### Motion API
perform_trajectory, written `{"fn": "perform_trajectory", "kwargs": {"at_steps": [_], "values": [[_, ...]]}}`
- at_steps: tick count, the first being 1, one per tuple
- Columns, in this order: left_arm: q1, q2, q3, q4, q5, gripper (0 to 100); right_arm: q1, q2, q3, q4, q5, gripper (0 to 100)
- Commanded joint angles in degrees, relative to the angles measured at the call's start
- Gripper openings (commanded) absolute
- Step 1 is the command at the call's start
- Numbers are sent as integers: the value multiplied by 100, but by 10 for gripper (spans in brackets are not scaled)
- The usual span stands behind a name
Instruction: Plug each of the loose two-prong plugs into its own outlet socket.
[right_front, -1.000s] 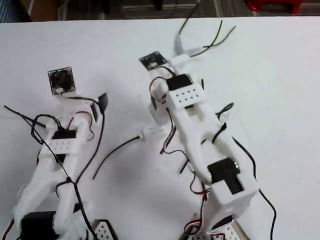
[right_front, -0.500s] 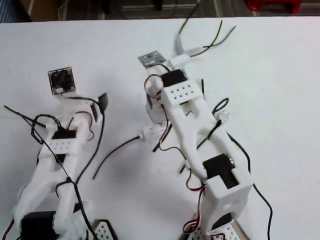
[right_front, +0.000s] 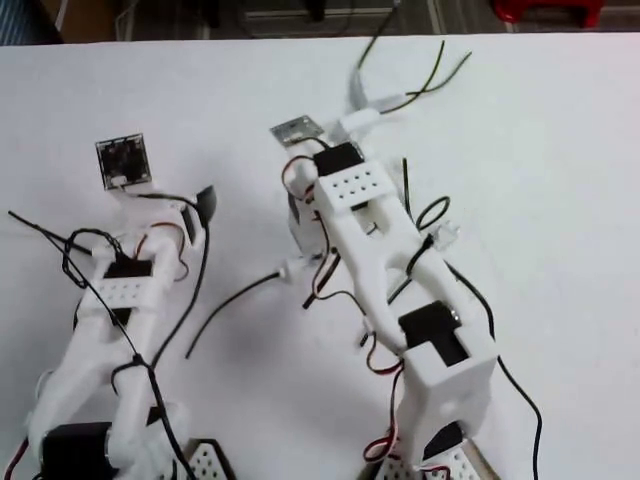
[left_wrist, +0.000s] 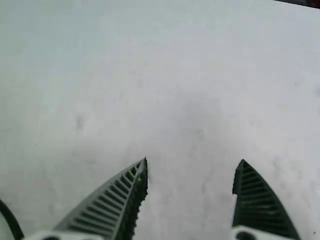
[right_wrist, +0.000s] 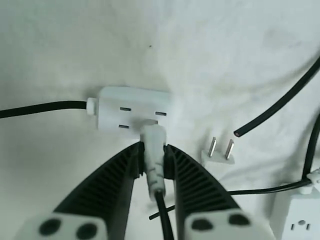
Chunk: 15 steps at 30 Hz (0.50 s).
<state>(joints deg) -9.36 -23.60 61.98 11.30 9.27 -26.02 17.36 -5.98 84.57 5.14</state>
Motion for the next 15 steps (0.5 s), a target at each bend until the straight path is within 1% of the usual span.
{"fn": "perform_trajectory", "kwargs": {"at_steps": [1,15], "values": [[84,-4,-281,-97,-9,274,286,13,-255,-180,0,19],[75,-22,-264,-97,-9,274,92,338,-255,-338,-35,19]]}}
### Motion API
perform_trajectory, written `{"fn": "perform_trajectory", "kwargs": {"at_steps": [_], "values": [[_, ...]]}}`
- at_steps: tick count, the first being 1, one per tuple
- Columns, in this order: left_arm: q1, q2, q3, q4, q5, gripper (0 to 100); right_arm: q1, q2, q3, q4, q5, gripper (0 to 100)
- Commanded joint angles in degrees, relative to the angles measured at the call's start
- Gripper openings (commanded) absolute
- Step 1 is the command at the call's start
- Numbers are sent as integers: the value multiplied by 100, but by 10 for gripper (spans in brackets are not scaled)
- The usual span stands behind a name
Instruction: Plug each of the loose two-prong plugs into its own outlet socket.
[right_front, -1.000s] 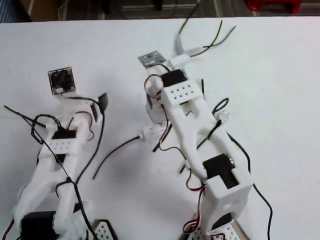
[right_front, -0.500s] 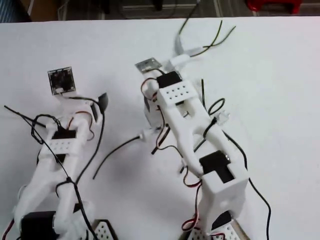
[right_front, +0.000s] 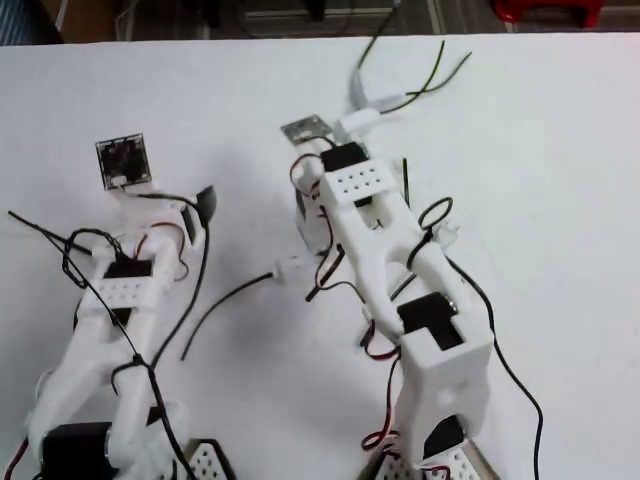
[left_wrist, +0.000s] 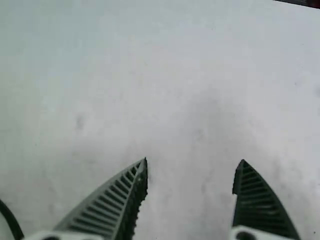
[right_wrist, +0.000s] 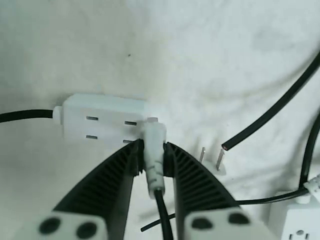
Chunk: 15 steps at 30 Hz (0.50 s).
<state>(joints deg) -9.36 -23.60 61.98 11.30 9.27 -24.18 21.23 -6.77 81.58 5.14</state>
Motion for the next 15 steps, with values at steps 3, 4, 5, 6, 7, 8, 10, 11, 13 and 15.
{"fn": "perform_trajectory", "kwargs": {"at_steps": [3,4,5,6,7,8,10,11,13,15], "values": [[75,-31,-264,-97,-9,274,-48,-215,-273,4,-35,19],[75,-31,-264,-97,-9,274,-4,-295,-352,48,-35,19],[75,-31,-264,-97,-9,274,31,-374,-422,110,-35,19],[75,-31,-264,-97,-9,274,40,-444,-510,154,-35,19],[75,-31,-264,-97,-9,274,22,-479,-607,224,-44,19],[75,-31,-264,-97,-9,274,4,-497,-659,268,-70,19],[75,-31,-264,-97,-9,274,-92,-470,-703,286,-299,18],[75,-31,-264,-97,-9,274,-127,-426,-703,286,-334,18],[75,-31,-264,-97,-9,274,-198,-268,-730,277,-334,18],[75,-31,-264,-97,-9,274,-224,-75,-747,277,-343,18]]}}
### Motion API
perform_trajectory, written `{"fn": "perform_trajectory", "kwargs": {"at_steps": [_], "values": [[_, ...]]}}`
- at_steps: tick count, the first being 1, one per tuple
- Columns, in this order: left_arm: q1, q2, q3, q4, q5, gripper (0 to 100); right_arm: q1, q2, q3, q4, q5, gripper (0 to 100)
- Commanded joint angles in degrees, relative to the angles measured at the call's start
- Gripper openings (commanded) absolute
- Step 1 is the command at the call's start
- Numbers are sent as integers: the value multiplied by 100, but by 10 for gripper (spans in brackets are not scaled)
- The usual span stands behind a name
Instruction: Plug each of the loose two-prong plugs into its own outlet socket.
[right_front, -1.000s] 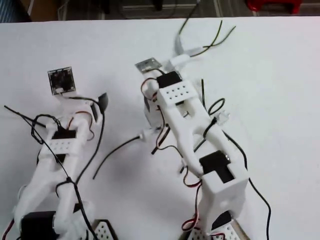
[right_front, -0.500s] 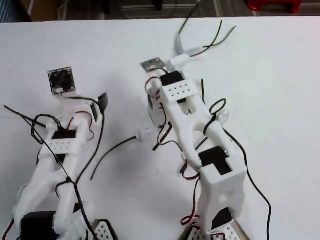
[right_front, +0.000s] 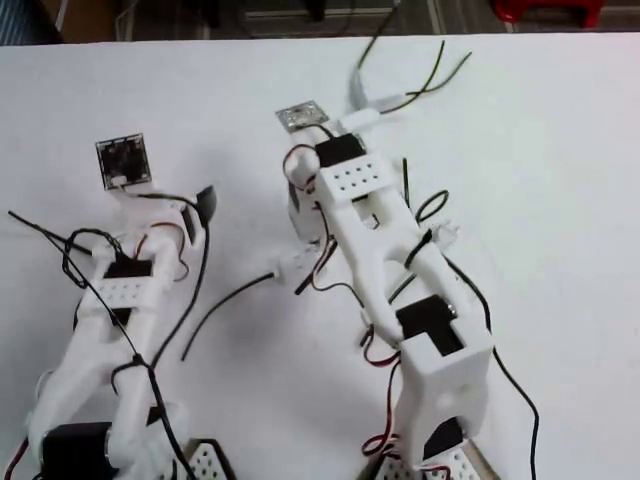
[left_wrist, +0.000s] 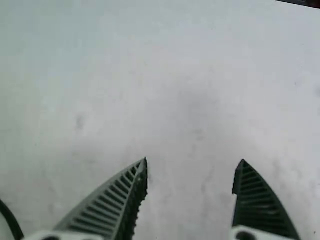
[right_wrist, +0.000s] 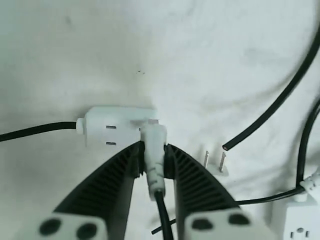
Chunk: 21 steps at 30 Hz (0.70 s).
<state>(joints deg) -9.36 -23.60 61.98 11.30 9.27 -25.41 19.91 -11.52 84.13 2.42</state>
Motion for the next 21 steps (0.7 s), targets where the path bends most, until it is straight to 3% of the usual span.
{"fn": "perform_trajectory", "kwargs": {"at_steps": [1,21], "values": [[75,-31,-264,-97,-9,274,-101,136,-273,13,-70,18],[66,-4,-281,-123,-9,274,-92,848,-774,330,-97,18]]}}
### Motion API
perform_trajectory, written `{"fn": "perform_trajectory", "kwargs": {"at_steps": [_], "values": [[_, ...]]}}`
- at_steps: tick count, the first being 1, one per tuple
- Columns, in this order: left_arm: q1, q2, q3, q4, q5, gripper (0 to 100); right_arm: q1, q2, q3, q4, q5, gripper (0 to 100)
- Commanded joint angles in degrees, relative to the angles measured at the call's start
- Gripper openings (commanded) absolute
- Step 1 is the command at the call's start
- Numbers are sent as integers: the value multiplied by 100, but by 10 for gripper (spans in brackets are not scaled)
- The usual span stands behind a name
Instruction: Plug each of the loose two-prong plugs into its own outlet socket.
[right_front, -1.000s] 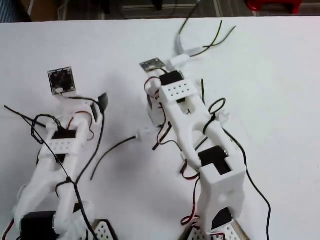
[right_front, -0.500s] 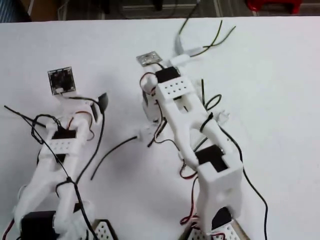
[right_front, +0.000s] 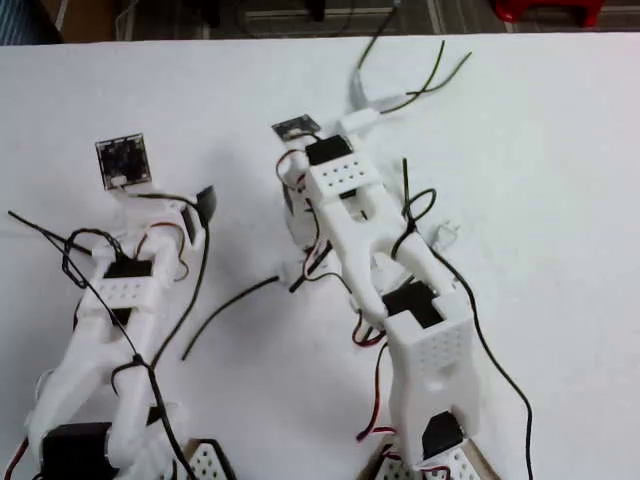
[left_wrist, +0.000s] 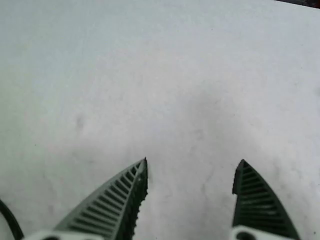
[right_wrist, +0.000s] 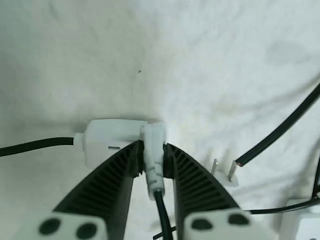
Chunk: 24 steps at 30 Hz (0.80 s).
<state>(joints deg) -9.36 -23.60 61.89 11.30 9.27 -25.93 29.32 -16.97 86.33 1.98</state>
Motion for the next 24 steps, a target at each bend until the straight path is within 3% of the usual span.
{"fn": "perform_trajectory", "kwargs": {"at_steps": [1,24], "values": [[66,-4,-273,-123,-9,274,-48,-101,-352,127,-53,18],[57,4,-281,-132,-9,274,-13,-690,-703,971,316,18]]}}
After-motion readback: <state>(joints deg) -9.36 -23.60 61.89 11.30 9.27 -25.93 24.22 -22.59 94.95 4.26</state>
